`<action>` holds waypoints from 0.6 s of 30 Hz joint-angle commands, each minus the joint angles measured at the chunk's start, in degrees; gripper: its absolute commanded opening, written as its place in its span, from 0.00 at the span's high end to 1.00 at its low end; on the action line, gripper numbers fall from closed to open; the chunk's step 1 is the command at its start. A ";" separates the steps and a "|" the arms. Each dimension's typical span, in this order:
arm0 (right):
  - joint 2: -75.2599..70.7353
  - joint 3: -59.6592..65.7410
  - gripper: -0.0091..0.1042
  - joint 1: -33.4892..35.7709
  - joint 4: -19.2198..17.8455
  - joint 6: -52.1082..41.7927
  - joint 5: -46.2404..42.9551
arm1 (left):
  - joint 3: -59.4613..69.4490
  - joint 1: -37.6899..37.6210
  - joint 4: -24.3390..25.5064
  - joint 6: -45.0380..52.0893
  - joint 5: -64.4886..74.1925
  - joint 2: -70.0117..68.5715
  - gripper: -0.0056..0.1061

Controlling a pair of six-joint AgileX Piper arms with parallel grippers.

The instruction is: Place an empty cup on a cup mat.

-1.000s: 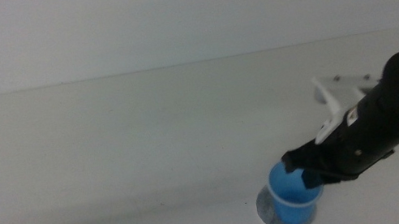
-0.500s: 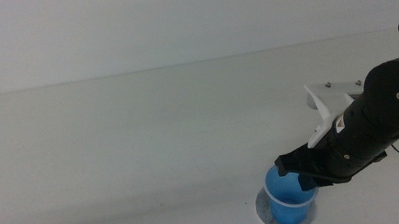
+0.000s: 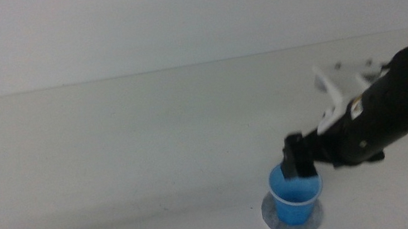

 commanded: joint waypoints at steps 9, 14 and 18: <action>-23.77 -0.95 0.20 -0.49 -14.20 7.58 3.76 | -0.02 -0.07 -0.39 -0.16 -0.72 -0.21 0.11; -34.83 0.80 0.20 -2.52 -21.96 14.82 7.31 | -0.02 -0.07 -0.39 -0.16 -0.72 -0.21 0.11; -47.28 8.96 0.20 -8.13 -23.56 15.16 3.49 | -0.02 -0.03 -0.39 -0.16 -0.71 -0.21 0.11</action>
